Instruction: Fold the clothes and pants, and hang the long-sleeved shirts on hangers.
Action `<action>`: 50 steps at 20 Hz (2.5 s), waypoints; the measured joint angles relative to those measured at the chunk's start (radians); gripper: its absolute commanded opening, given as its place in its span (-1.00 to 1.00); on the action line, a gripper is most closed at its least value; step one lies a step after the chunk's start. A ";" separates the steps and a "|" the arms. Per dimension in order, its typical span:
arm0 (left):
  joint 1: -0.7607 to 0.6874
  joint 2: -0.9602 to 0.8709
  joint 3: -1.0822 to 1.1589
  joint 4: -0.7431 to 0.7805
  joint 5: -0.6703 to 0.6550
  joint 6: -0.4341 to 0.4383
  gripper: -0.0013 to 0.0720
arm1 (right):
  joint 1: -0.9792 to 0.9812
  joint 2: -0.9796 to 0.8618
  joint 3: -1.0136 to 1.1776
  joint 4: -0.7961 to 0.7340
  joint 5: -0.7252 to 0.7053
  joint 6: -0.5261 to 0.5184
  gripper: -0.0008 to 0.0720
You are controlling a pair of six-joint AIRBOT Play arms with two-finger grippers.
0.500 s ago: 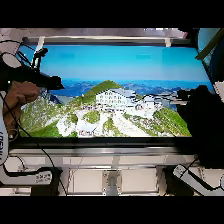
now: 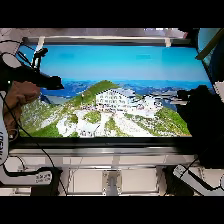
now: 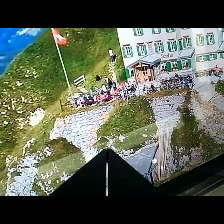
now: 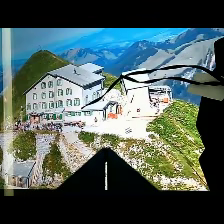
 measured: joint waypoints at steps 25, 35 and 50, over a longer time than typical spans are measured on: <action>1.070 0.240 -0.446 0.214 0.298 -0.281 0.38 | 0.072 -0.020 0.000 0.085 -0.283 0.011 0.42; 1.260 0.030 -0.537 -0.119 0.436 -0.171 0.59 | 0.299 -0.067 0.000 0.082 -0.389 0.014 0.42; 1.091 0.092 -0.523 -0.657 0.296 0.255 -0.94 | 0.460 -0.057 0.000 0.021 -0.513 0.020 0.41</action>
